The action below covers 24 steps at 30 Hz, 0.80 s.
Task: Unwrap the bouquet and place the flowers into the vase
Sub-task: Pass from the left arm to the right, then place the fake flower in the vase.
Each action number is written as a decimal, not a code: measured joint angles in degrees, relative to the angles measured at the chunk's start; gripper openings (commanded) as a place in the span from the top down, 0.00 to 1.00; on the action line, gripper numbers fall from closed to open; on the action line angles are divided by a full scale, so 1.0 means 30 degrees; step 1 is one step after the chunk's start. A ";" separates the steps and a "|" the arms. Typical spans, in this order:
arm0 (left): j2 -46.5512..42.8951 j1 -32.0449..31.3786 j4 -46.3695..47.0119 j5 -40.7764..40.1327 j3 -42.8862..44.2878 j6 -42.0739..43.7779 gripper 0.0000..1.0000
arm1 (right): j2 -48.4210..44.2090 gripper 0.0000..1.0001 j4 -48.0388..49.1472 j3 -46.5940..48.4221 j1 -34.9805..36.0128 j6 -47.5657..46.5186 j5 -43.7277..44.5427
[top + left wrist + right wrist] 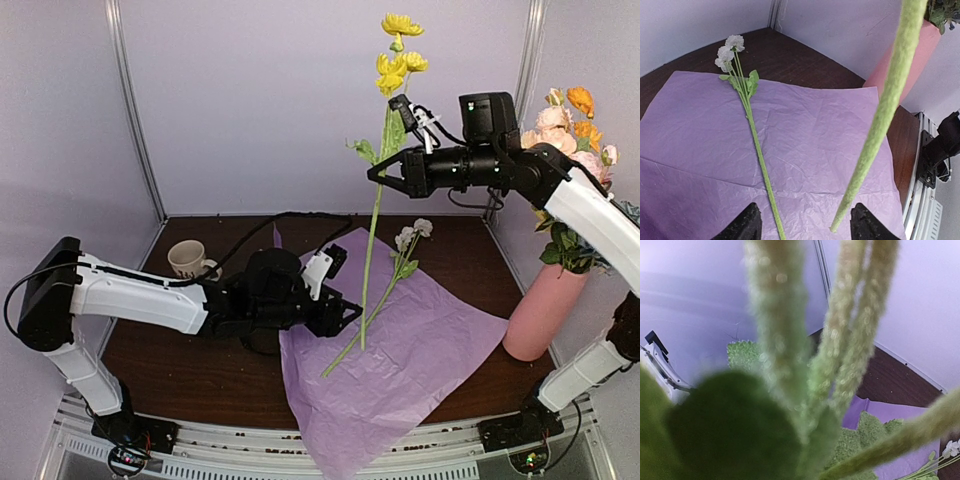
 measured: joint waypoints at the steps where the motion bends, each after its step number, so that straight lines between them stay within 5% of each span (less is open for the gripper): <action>1: 0.0000 -0.0007 -0.0095 -0.0189 0.0000 -0.0007 0.36 | -0.0051 1.00 -0.0219 0.0270 0.0000 -0.0291 -0.0087; 24: 0.2113 -0.0022 -0.2186 -0.0474 0.2535 -0.0670 0.38 | -0.0233 1.00 -0.4153 1.5795 -0.0925 -0.5253 0.0488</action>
